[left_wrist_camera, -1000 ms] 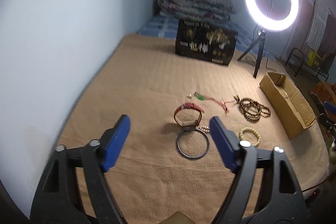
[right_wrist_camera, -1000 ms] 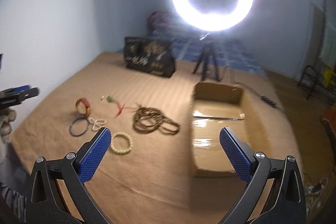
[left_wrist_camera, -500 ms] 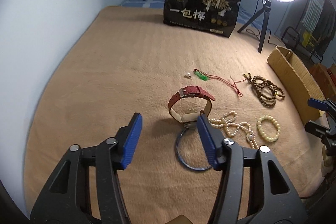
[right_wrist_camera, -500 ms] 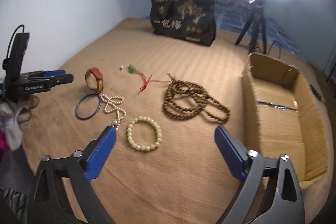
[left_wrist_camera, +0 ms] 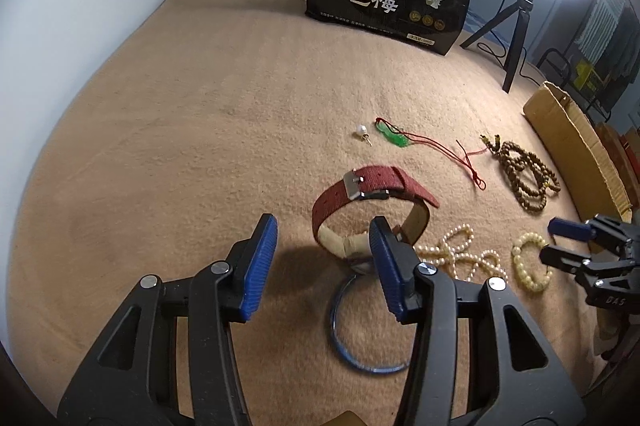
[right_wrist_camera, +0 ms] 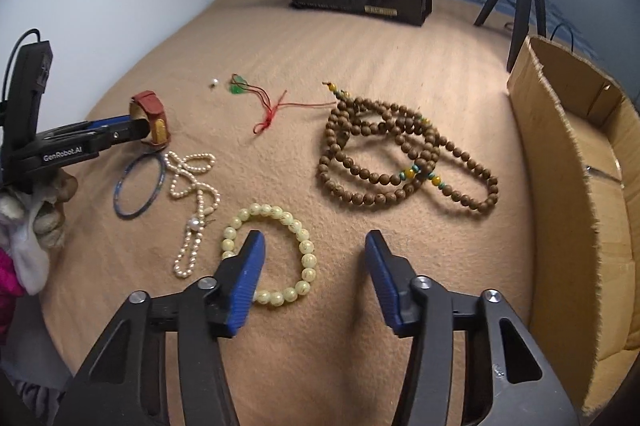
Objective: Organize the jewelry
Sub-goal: 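Close the left gripper on the red watch strap while the right gripper grasps the cream bead bracelet, then carry the red watch and cream bracelet over the cardboard box with both grippers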
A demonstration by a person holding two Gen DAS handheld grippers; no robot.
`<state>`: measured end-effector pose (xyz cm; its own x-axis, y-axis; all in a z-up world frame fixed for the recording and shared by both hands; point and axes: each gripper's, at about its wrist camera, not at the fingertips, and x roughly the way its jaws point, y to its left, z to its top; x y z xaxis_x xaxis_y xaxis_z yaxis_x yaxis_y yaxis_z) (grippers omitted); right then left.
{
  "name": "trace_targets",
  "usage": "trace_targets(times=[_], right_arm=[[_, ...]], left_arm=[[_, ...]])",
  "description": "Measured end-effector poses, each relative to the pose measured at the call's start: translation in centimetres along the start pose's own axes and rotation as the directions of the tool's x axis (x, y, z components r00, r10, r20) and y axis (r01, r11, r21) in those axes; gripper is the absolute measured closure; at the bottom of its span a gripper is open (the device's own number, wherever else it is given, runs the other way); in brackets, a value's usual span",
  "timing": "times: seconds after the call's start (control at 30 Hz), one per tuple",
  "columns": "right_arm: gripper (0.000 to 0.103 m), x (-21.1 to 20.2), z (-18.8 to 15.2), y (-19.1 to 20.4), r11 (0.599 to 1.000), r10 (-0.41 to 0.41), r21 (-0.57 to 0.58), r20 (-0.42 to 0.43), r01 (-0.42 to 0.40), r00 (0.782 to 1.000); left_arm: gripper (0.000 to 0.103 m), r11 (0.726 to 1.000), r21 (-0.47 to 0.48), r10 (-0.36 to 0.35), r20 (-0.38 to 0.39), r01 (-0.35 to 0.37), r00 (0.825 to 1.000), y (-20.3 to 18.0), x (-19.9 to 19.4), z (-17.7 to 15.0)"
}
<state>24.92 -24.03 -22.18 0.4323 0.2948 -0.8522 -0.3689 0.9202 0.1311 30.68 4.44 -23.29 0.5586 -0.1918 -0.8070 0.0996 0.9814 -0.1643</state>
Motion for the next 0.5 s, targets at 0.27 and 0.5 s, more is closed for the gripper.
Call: trace_targets(times=[0.27, 0.5], right_arm=[[0.074, 1.3, 0.4, 1.5, 0.996, -0.054, -0.078, -0.017, 0.053, 0.998], [0.095, 1.2, 0.3, 2.0, 0.996, -0.032, -0.087, -0.018, 0.031, 0.999]], left_arm=[[0.094, 0.999, -0.046, -0.017, -0.013, 0.016, 1.0, 0.3, 1.7, 0.5], [0.098, 0.998, -0.057, -0.009, 0.024, 0.01, 1.0, 0.3, 1.4, 0.9]])
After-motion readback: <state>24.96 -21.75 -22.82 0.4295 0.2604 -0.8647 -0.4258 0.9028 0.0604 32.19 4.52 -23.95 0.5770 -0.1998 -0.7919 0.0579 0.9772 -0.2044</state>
